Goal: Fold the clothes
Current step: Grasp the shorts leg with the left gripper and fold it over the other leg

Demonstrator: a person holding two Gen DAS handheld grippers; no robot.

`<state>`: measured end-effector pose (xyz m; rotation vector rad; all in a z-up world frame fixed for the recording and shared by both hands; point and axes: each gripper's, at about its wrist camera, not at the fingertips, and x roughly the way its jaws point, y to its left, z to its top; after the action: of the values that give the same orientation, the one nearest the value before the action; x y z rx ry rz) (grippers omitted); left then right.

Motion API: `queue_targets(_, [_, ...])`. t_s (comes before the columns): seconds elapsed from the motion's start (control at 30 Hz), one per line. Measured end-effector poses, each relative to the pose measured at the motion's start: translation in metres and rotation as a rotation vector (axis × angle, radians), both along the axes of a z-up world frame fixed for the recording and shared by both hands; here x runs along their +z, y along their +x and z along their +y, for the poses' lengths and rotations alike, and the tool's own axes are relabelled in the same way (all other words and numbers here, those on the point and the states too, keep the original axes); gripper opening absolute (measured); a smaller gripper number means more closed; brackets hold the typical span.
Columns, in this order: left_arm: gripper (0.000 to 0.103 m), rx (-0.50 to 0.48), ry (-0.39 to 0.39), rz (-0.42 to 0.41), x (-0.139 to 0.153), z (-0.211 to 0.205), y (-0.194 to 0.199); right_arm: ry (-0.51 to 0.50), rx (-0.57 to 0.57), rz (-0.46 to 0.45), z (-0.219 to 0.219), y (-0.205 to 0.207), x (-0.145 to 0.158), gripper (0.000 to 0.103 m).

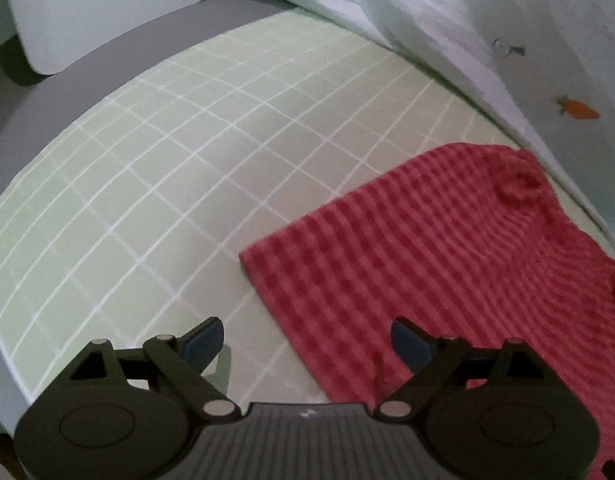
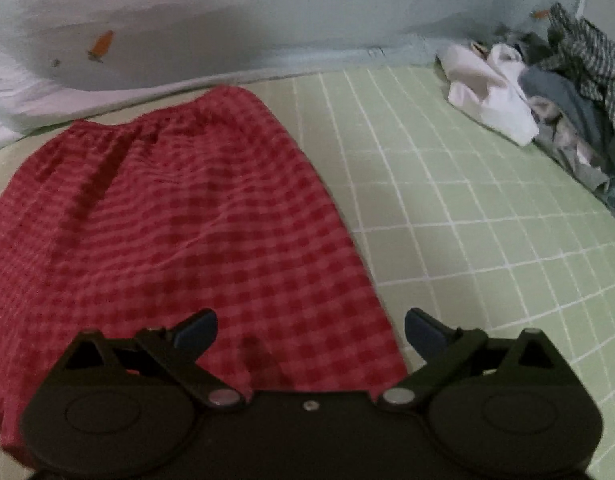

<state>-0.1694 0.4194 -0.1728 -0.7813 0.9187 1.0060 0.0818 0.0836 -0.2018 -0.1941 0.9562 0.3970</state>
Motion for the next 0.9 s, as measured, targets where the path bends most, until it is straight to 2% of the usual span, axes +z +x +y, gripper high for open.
queue_targets(0.17, [0.091, -0.023, -0.021, 0.065, -0.020, 0.021, 0.013, -0.011, -0.119, 0.063, 0.008, 0.011, -0.013, 0.101])
queue_targets(0.33, [0.090, -0.095, 0.026, 0.126, -0.026, 0.021, 0.024, -0.037, -0.160, 0.087, 0.008, 0.014, -0.019, 0.102])
queue_targets(0.37, [0.087, -0.097, 0.034, 0.126, -0.026, 0.020, 0.025, -0.037, -0.167, 0.093, 0.007, 0.015, -0.019, 0.102])
queue_targets(0.43, [0.072, -0.071, 0.053, 0.113, -0.023, 0.020, 0.025, -0.046, -0.176, 0.102, 0.006, 0.017, -0.018, 0.102])
queue_targets(0.5, [0.038, -0.051, 0.065, 0.104, -0.018, 0.020, 0.025, -0.057, -0.181, 0.102, 0.004, 0.018, -0.018, 0.102])
queue_targets(0.53, [0.027, -0.046, 0.064, 0.097, -0.016, 0.020, 0.026, -0.061, -0.184, 0.101, 0.003, 0.018, -0.018, 0.102])
queue_targets(0.57, [0.008, -0.046, 0.049, 0.078, -0.014, 0.021, 0.028, -0.063, -0.188, 0.101, 0.001, 0.018, -0.017, 0.102])
queue_targets(0.6, [0.007, -0.051, 0.042, 0.060, -0.011, 0.020, 0.030, -0.062, -0.195, 0.101, -0.001, 0.019, -0.017, 0.102])
queue_targets(0.77, [0.005, -0.148, 0.125, -0.017, 0.025, -0.008, 0.058, -0.023, -0.214, 0.094, -0.020, 0.015, -0.013, 0.102])
queue_targets(0.9, [0.005, -0.307, 0.194, -0.090, 0.055, -0.051, 0.094, 0.024, -0.235, 0.089, -0.041, 0.011, -0.009, 0.102])
